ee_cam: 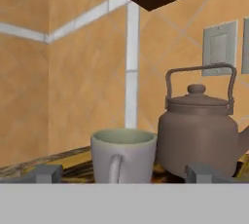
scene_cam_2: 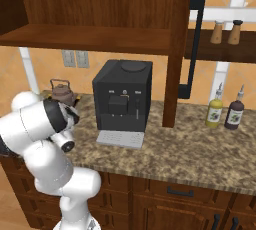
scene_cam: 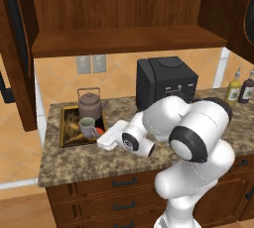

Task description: Pick the kettle from the counter and place it on the tray. Then pick the mug from the cabinet and place it on the tray. Then close the cabinet doors.

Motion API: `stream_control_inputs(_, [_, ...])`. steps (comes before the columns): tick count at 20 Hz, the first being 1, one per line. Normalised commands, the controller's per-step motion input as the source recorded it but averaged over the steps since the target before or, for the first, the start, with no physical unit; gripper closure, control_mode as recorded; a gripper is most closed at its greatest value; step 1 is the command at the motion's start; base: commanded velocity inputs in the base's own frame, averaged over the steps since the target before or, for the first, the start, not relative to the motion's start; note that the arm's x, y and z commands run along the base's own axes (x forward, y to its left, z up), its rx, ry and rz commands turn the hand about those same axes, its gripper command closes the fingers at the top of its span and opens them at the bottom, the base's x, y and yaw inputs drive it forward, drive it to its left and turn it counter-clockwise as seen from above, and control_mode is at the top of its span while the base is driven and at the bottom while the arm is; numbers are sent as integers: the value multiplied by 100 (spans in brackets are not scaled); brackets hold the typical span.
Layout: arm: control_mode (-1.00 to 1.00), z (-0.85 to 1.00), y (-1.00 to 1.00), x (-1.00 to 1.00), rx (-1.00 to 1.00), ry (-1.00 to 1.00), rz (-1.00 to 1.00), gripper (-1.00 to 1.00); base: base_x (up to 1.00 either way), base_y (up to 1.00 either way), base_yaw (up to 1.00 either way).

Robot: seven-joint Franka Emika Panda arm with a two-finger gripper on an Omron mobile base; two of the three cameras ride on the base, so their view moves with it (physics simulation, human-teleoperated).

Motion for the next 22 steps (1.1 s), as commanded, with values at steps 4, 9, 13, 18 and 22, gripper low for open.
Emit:
stream_control_inputs(4, [-100,74,0,-48,0,-4,-14,-100,0,0,0])
stream_control_inputs(9, [-100,94,1,-36,0,-4,-16,-100,0,0,0])
stream_control_inputs(13, [-100,95,1,-36,0,0,-18,-100,0,0,0])
stream_control_inputs(18, [-100,77,3,-47,0,0,-21,-100,0,0,0])
stream_control_inputs(22, [-100,73,0,-43,0,4,-26,-100,0,0,0])
